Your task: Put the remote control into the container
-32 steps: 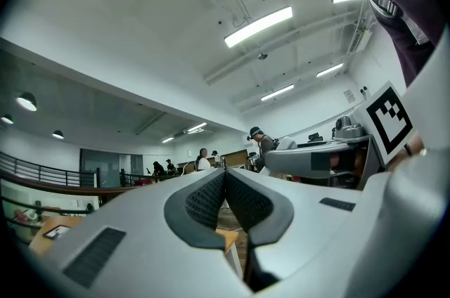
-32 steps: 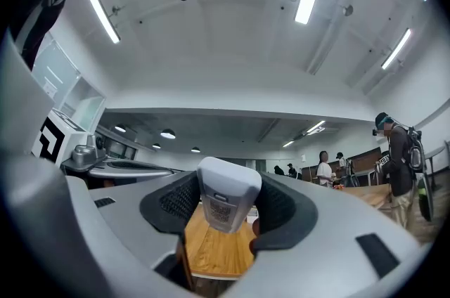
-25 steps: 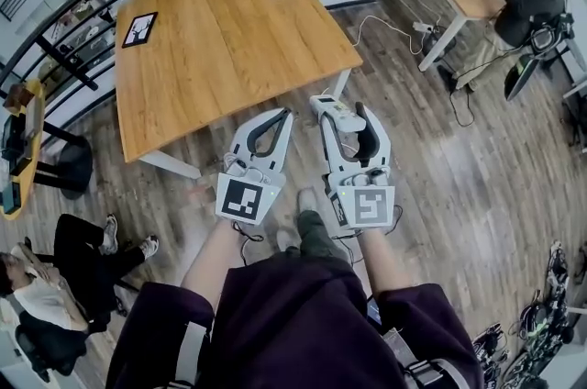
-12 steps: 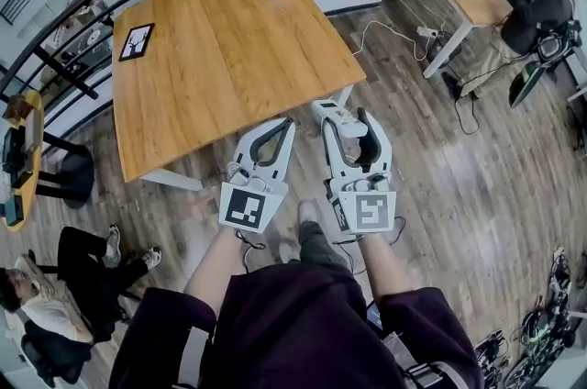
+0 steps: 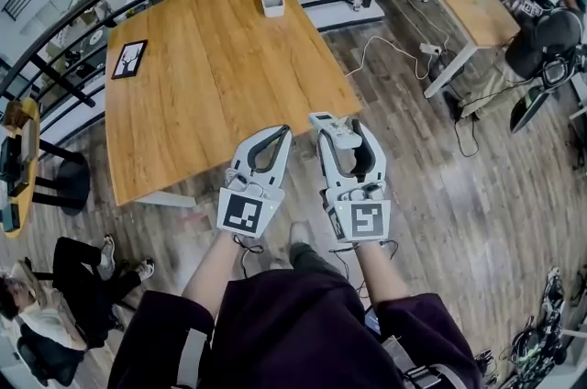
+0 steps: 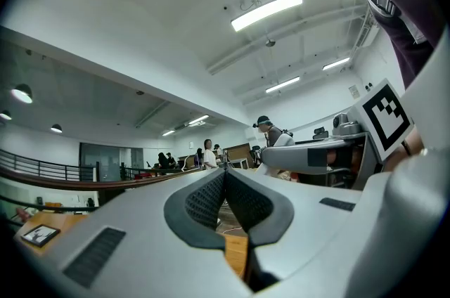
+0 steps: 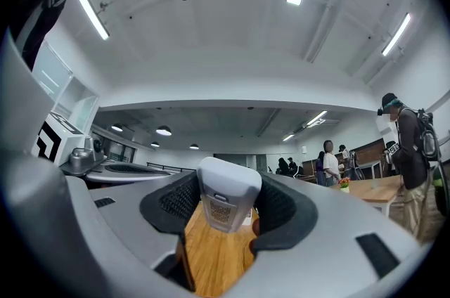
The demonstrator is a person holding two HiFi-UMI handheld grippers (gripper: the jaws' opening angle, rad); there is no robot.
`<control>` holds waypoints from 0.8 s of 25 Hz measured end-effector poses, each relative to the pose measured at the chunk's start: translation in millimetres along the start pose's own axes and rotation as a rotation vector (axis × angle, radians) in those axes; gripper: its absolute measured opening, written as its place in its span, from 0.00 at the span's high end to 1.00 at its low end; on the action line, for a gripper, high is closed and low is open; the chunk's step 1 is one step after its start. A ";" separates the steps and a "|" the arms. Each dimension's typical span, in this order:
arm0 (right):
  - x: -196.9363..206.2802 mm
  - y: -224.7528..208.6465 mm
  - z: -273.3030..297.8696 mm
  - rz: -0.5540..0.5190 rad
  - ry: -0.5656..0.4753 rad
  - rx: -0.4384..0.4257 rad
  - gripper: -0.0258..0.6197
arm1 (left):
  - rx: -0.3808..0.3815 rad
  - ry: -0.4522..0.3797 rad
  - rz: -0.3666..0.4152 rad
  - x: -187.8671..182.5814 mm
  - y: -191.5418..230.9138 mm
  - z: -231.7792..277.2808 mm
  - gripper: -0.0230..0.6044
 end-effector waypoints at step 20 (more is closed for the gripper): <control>23.3 -68.9 97.9 0.014 -0.025 -0.019 0.56 | -0.012 -0.009 0.069 20.0 53.3 108.2 0.94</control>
Point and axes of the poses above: the fingertips, and each gripper's own axes: z forward along the fingers, y to its left, x out of its underside, the point moved 7 cm from there along -z, backward along the fingers, and after that the axes turned 8 degrees about -x, right-handed, at the moved point
